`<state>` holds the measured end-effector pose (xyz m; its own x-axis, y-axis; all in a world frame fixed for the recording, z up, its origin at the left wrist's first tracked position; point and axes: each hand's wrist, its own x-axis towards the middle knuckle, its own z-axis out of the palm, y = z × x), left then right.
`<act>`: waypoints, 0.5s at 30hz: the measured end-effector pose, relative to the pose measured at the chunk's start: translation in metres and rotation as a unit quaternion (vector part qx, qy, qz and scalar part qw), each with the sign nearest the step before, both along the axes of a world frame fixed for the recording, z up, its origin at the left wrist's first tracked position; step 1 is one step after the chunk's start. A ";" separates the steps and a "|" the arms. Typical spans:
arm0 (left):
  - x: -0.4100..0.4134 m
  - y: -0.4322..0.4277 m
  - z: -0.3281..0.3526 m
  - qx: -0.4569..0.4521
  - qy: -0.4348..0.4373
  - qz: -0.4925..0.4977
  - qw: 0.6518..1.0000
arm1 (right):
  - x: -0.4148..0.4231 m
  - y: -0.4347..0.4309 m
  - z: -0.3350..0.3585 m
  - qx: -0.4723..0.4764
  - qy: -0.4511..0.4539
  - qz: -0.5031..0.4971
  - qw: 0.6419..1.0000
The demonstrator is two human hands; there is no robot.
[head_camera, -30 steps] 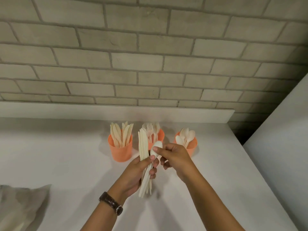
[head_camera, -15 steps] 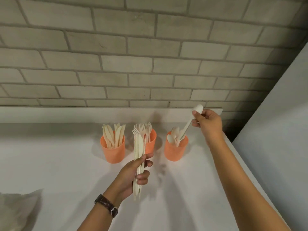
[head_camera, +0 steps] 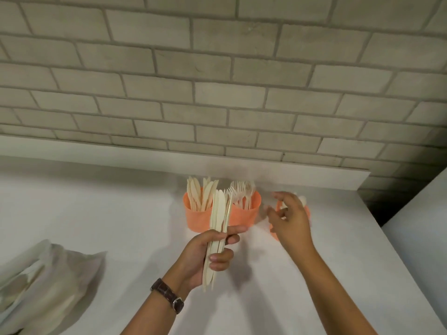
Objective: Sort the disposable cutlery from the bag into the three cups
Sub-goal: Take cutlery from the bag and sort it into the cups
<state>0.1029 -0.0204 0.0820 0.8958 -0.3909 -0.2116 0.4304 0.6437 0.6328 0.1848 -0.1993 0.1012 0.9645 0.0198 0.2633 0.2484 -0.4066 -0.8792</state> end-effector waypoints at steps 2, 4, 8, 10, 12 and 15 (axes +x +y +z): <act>-0.003 0.006 0.003 -0.038 -0.004 -0.015 0.999 | -0.014 0.012 -0.006 0.000 0.035 0.045 0.998; -0.005 0.013 0.003 -0.073 0.000 -0.022 0.997 | -0.030 0.022 -0.009 0.030 0.084 0.082 0.993; -0.011 0.027 0.001 -0.082 0.007 -0.031 0.996 | -0.056 0.037 -0.009 0.104 0.142 0.133 0.975; -0.016 0.029 0.003 -0.072 0.009 -0.031 0.997 | -0.062 0.041 -0.008 0.118 0.147 0.144 0.971; -0.021 0.028 0.010 0.003 0.002 0.004 1.000 | -0.064 0.042 -0.008 0.113 0.148 0.149 0.971; -0.032 0.022 0.017 0.463 -0.130 0.130 0.867 | -0.064 0.040 -0.011 0.105 0.152 0.143 0.972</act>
<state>0.0709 0.0020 0.0990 0.9926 0.0615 -0.1051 0.1128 -0.1383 0.9839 0.1207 -0.1589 0.0898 0.9611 0.2761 -0.0059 0.0406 -0.1624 -0.9859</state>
